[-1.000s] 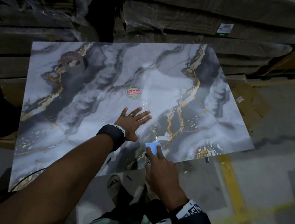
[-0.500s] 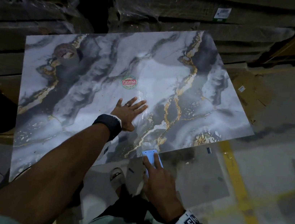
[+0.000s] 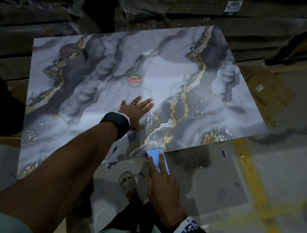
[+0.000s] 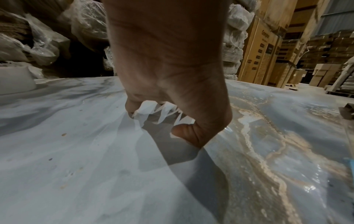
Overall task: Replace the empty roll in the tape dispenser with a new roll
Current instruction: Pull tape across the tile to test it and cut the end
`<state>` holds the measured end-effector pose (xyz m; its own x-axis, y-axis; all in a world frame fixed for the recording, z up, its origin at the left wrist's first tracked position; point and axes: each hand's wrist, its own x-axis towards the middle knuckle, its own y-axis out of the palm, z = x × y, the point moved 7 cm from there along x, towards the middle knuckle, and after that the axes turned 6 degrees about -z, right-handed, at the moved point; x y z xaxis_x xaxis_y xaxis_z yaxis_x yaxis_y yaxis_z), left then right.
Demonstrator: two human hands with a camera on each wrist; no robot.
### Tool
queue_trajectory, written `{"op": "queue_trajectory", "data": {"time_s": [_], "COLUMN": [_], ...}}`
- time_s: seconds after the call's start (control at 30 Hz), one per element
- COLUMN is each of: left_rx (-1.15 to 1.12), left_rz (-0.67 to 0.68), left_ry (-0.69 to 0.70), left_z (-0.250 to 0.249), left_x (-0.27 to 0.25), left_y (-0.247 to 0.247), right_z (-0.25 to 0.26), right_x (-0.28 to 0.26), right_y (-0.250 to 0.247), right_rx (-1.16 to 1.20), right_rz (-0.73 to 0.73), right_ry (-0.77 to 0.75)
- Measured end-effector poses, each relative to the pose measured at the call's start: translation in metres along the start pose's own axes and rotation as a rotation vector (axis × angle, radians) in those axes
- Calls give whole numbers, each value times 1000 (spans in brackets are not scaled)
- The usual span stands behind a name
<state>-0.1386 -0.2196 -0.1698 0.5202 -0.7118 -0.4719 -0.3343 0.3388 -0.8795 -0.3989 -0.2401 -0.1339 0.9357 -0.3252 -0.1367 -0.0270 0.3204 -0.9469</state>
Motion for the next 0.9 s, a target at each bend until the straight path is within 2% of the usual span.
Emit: {"op": "queue_trajectory", "data": {"time_s": [0.27,0.73,0.9], "left_rx": [-5,-13,-7], "left_rz": [32,21,30], "left_ry": [-15,-15,-19], "left_z": [0,1,4], "left_x": [2,2,2], "left_y": [2,7,6], "right_z": [-2,-5,-8], "right_x": [-4,-9,-18], "right_y": [1,-3,1], "right_rx": [26,88,103], "right_rz": [-52,-61,1], "right_ry": [22,17,53]}}
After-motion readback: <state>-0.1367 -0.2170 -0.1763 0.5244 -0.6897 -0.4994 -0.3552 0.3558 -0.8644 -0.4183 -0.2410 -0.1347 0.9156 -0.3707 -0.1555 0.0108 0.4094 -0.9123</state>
